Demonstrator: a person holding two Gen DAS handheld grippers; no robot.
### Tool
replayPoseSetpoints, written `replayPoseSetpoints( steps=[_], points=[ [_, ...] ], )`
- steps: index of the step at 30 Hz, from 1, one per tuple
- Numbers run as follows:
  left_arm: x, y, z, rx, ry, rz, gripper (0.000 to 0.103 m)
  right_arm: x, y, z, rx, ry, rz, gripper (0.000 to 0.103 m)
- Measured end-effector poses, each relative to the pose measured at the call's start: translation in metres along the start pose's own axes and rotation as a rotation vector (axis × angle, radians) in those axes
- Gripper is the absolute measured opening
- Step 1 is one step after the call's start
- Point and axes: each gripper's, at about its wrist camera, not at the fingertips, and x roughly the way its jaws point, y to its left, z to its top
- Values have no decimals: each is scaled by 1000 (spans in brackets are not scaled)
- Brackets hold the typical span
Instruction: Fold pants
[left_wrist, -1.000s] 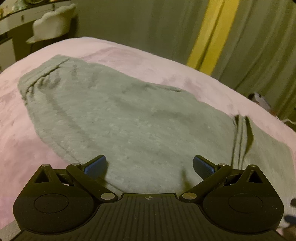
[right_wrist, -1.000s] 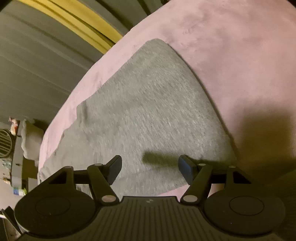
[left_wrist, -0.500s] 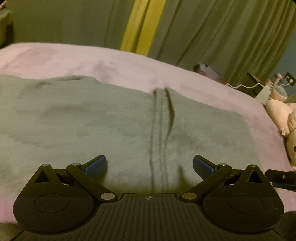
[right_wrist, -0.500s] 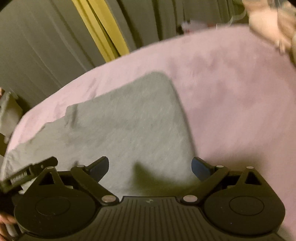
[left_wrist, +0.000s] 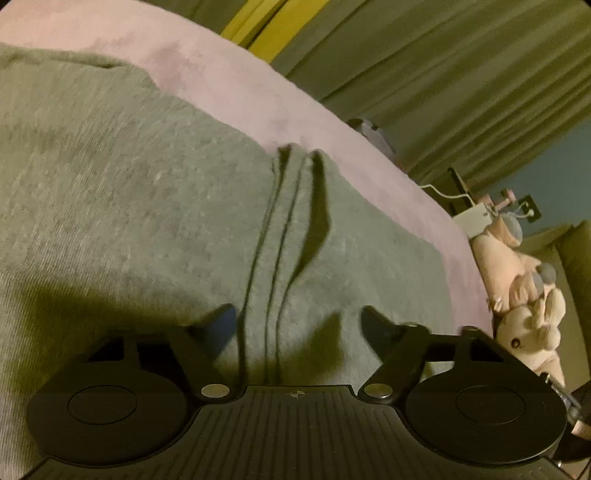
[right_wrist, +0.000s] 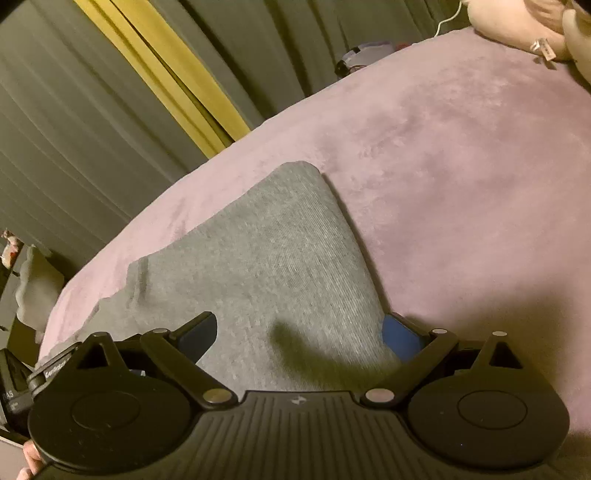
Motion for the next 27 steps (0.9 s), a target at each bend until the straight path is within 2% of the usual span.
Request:
replayPoseSetpoints(
  steps=[3, 5, 7, 8, 10, 13, 16, 22, 27],
  points=[
    [3, 4, 0, -22, 14, -28, 61, 4, 4, -1, -24, 3, -11, 97],
    [3, 9, -1, -22, 15, -35, 49, 7, 6, 0, -27, 2, -14, 97],
    [6, 13, -2, -39, 24, -49, 29, 9, 6, 0, -22, 0, -14, 97],
    [5, 17, -1, -52, 29, -61, 25, 9, 5, 0, -21, -2, -14, 97],
    [6, 20, -1, -68, 25, -88, 25, 10, 6, -1, -23, -4, -14, 98],
    [6, 20, -1, -48, 25, -45, 30, 11, 8, -1, -35, -6, -16, 98],
    [8, 16, -4, -41, 13, -37, 31, 14, 10, -2, -44, -5, -21, 99],
    [6, 22, -5, -79, -5, -78, 20, 16, 10, -1, -39, -7, -24, 99],
    [-9, 14, -7, -41, -53, -80, 19, 10, 8, -2, -33, -35, -2, 99]
  ],
)
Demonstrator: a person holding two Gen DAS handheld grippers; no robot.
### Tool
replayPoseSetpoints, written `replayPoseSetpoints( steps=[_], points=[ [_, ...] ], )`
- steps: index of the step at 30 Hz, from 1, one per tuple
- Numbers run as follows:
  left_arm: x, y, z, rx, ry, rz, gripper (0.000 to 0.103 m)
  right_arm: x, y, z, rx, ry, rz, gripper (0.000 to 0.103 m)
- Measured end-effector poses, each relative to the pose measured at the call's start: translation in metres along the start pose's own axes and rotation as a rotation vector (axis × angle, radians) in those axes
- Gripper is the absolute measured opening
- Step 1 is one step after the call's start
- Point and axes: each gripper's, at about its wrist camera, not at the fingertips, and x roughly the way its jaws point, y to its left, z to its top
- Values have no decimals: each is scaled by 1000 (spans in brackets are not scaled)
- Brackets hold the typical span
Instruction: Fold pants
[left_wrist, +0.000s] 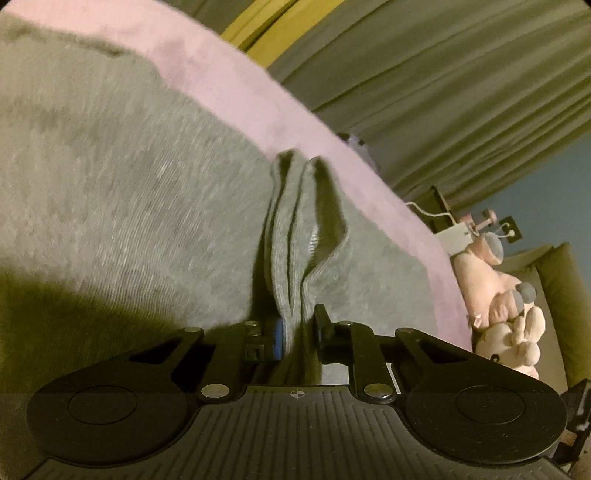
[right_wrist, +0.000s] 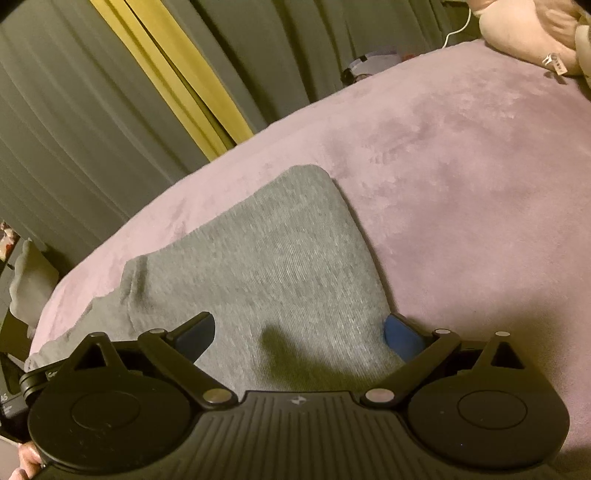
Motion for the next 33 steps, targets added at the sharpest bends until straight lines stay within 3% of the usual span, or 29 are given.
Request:
replayPoseSetpoints(
  steps=[9, 15, 26, 33],
  points=[
    [-22, 4, 3, -7, -18, -14, 18, -6, 3, -1, -35, -35, 34, 99],
    [-26, -2, 3, -2, -30, -2, 18, -10, -6, 2, 23, -63, 75, 99],
    [-45, 13, 16, -61, -80, 49, 18, -4, -4, 2, 6, -33, 39, 99],
    [-48, 12, 19, -39, -96, 87, 18, -4, -5, 3, 14, -29, 39, 99]
  ],
)
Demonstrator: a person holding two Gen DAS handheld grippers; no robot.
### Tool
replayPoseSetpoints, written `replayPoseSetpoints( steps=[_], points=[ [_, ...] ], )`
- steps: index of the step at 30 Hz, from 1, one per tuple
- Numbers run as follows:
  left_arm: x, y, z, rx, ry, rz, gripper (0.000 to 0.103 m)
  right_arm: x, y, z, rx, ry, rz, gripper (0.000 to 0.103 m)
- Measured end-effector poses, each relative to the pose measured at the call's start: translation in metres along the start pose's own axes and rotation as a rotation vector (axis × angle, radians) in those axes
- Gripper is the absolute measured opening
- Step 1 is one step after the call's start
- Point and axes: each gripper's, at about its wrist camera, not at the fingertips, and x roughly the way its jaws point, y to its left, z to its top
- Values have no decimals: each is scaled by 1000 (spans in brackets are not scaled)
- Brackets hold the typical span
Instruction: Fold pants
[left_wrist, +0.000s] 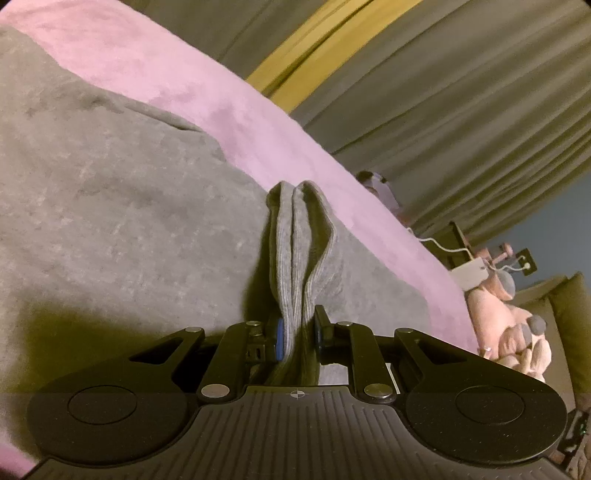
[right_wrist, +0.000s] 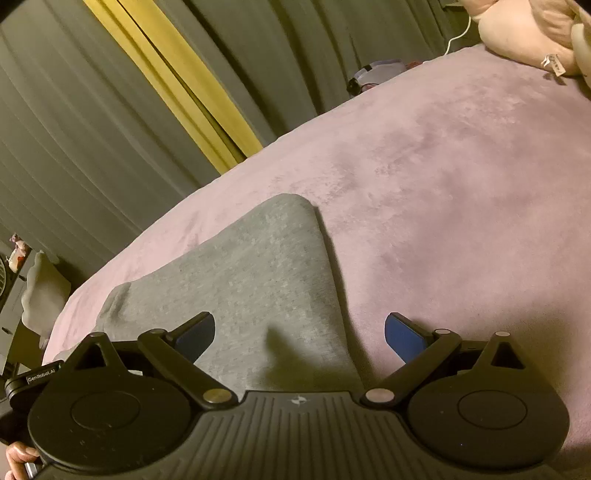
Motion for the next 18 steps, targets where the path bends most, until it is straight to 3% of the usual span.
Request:
replayPoseSetpoints(
  steps=[8, 12, 15, 18],
  points=[
    [5, 5, 2, -6, 3, 44, 19, 3, -1, 0, -4, 5, -8, 99],
    [5, 15, 1, -46, 19, 67, 24, 3, -1, 0, -1, 9, -16, 99],
    [-10, 9, -1, -24, 10, 57, 32, 0, 2, -1, -13, -1, -13, 99],
    [-30, -1, -7, 19, -13, 45, 51, -10, 6, -5, -38, -28, 17, 99]
  ],
)
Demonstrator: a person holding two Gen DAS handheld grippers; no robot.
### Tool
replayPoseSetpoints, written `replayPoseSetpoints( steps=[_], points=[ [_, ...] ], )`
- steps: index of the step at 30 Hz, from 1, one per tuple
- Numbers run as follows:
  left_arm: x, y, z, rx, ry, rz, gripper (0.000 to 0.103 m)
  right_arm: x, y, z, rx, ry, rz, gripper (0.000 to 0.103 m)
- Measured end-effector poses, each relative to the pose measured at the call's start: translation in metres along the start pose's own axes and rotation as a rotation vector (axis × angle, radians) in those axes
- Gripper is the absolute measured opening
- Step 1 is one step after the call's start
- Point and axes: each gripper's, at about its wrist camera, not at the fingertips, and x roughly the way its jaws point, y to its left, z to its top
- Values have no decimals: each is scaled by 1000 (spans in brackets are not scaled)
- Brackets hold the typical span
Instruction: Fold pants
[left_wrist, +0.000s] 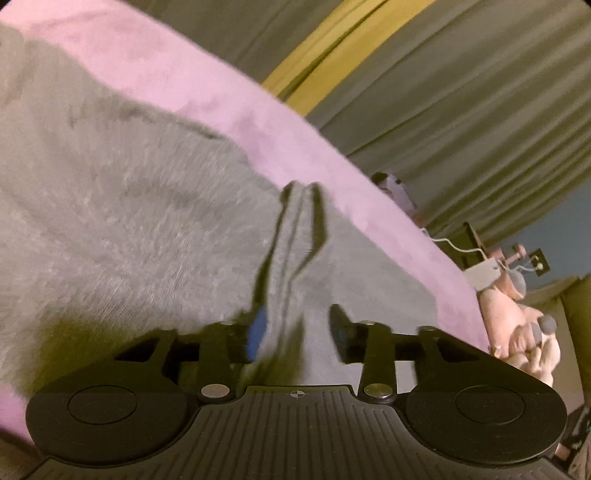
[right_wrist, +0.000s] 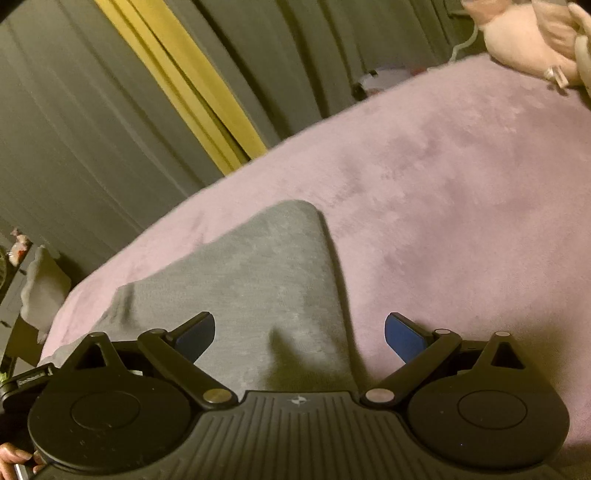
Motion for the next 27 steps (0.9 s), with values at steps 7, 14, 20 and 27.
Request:
replayPoseSetpoints(
  steps=[7, 14, 20, 27],
  points=[
    [-25, -24, -25, 51, 7, -65, 65, -25, 15, -17, -48, 1, 116, 44],
    [-3, -42, -46, 153, 102, -4, 65, 9, 36, -40, -121, 244, -54, 33],
    [7, -39, -51, 160, 159, 93, 59, 8, 42, -45, -188, 218, -74, 34],
    [-19, -38, -45, 176, -16, 63, 67, 5, 54, -39, -225, 156, -47, 34]
  ],
)
